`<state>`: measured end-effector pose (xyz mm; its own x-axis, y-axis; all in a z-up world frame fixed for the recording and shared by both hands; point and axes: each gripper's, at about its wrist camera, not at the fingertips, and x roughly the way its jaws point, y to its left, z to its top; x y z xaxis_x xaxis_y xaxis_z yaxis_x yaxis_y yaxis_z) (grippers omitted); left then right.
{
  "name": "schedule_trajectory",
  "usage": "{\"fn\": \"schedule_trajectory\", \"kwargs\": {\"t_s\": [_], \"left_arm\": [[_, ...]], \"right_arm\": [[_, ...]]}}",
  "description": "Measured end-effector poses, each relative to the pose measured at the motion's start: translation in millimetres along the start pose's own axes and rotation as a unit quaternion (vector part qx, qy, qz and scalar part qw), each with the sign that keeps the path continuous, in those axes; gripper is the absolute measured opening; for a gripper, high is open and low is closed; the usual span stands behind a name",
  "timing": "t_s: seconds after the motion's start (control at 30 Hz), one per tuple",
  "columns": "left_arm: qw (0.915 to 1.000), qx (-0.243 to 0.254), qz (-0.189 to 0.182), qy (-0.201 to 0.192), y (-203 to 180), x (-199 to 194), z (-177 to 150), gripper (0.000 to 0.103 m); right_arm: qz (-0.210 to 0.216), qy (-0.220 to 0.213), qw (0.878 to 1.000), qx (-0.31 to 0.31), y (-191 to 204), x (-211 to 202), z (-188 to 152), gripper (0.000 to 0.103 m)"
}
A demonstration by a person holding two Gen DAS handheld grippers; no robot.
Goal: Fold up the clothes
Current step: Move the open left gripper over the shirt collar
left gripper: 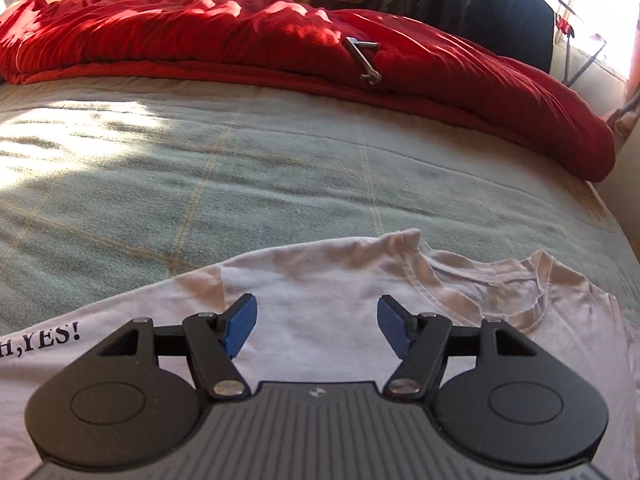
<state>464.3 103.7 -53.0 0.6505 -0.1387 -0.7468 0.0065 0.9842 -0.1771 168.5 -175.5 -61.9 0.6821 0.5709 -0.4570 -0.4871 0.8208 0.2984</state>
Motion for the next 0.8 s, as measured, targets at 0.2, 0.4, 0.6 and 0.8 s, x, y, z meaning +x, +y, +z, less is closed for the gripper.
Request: {"fn": "schedule_trajectory", "kwargs": {"t_s": [0.2,0.4,0.6,0.8], "left_arm": [[0.9997,-0.001,0.024,0.0,-4,33,0,0.069],[0.9978,-0.027,0.061,0.005,2,34,16,0.067],[0.999,-0.015,0.043,-0.003,15,-44,4,0.069],[0.9956,-0.076,0.055,-0.003,66,-107,-21,0.069]], "right_arm": [[-0.004,0.01,1.0,0.005,-1,2,0,0.103],[-0.008,0.02,1.0,0.009,-2,2,0,0.103],[-0.005,0.011,1.0,0.019,0,-7,2,0.103],[-0.006,0.016,1.0,0.023,3,-4,0,0.103]]}}
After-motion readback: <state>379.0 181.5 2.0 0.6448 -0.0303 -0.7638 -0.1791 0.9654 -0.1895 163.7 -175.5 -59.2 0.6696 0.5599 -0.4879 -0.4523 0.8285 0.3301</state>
